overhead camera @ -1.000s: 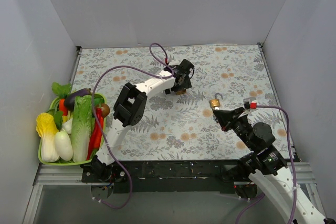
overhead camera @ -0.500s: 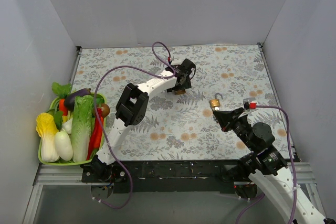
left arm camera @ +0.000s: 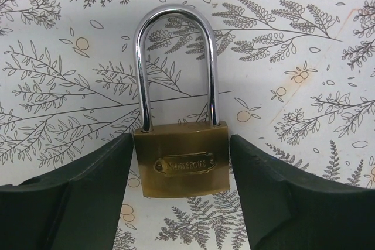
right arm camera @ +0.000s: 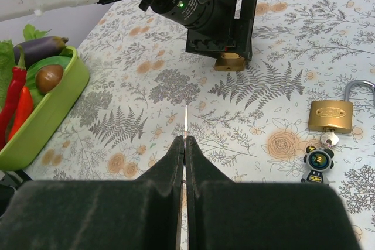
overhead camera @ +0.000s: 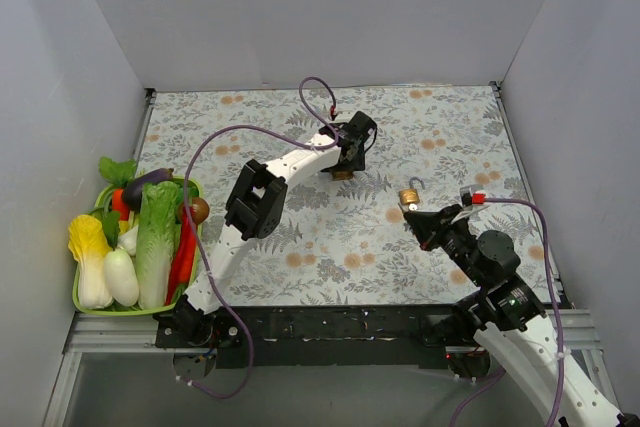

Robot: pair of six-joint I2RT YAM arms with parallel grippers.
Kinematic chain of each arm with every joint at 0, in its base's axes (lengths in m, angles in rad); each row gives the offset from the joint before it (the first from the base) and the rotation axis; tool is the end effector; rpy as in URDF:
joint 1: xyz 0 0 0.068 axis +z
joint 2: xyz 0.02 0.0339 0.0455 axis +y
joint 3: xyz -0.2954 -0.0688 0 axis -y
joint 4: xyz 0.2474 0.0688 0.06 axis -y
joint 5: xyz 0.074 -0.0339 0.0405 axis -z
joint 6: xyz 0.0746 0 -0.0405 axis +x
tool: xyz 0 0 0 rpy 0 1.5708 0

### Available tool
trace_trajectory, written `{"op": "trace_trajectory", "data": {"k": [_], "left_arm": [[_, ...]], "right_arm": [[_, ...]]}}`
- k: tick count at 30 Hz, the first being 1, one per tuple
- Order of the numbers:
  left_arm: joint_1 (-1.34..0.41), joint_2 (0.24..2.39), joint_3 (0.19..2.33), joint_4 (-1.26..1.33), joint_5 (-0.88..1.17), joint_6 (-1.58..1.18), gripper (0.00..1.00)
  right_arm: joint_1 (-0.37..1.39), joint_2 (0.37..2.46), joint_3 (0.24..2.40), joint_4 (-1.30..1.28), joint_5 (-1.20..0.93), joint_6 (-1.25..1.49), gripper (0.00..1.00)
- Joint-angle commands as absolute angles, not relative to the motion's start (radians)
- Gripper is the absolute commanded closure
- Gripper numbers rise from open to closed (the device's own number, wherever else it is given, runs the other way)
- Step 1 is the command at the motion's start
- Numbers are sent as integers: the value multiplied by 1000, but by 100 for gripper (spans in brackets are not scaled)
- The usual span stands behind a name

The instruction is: Unlock with the key

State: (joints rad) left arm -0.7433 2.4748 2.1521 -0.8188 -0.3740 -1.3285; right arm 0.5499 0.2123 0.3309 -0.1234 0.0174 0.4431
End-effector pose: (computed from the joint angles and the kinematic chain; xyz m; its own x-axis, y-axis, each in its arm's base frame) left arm 0.4348 -0.3626 0.1442 -0.6635 -0.6176 -0.4224 -0.5256 0.7865 -0.3244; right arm 0.1016 0.0608 0.2639 -0.2214 0.3671 -0.9035 -0.4569 0.7794 0.4287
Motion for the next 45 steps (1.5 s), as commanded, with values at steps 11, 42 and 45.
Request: {"op": "trace_trajectory", "data": {"k": [11, 42, 45], "left_arm": [[-758, 2597, 2033, -934, -239, -1278, 44], [-741, 1850, 1117, -93, 31, -1876, 100], [-739, 1803, 1054, -48, 23, -1924, 100]], "right_arm": [[548, 241, 324, -40, 6, 462, 99], [564, 540, 146, 346, -161, 466, 99], [587, 589, 123, 409, -152, 472, 99]]}}
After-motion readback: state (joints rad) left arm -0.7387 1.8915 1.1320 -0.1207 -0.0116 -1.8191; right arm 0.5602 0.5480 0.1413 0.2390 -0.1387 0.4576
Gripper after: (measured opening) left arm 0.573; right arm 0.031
